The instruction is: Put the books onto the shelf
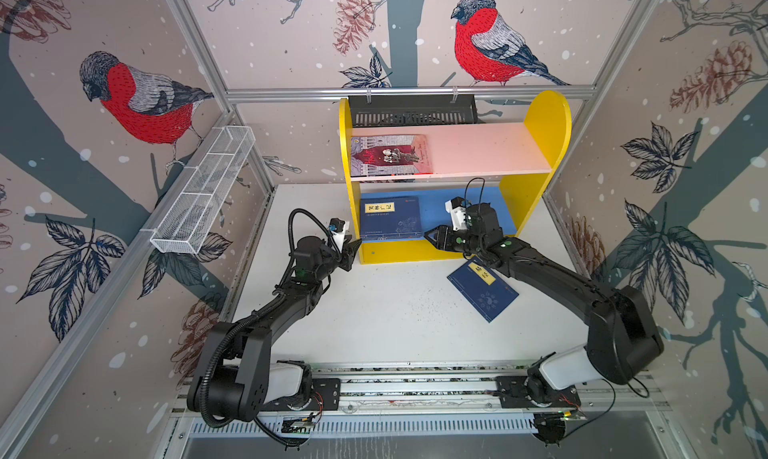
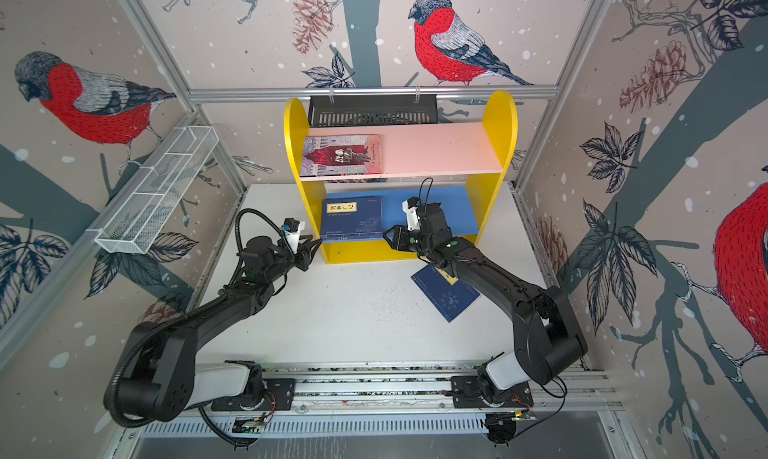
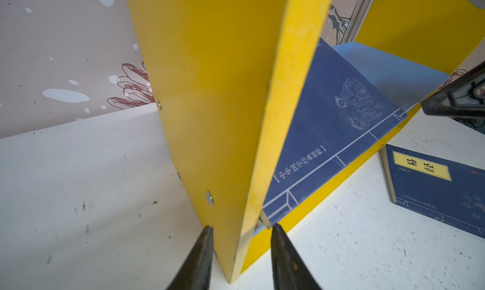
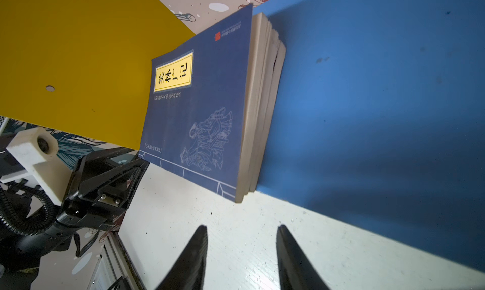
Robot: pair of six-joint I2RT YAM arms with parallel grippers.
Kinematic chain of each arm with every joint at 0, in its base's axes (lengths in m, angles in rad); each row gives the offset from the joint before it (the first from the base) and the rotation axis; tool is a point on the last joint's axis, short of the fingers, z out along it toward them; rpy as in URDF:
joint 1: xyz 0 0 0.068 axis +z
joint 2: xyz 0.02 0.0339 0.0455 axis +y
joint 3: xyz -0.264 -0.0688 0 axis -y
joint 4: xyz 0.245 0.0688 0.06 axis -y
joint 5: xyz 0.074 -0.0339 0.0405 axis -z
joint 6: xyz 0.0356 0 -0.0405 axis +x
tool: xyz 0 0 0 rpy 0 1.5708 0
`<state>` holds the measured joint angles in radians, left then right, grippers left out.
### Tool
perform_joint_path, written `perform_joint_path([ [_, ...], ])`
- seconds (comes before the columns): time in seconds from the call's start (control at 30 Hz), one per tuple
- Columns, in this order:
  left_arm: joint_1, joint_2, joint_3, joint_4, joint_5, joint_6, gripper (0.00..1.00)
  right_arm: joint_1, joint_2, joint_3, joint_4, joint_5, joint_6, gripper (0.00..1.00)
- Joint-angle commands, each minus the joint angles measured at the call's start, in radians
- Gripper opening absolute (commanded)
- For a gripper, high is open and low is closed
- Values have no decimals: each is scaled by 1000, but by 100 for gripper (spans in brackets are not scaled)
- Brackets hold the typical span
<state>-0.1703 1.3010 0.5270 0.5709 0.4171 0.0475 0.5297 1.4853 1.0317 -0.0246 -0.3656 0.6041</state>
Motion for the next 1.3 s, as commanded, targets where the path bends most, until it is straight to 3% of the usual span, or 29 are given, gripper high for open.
perform_joint_path([
  [0.0,-1,4,10,67,5,-5,38,14,-4,0,-29,42,-27,45],
  [1.27,-4,-6,5,51,12,-17,40,62,131,132,-107,139,-98,47],
])
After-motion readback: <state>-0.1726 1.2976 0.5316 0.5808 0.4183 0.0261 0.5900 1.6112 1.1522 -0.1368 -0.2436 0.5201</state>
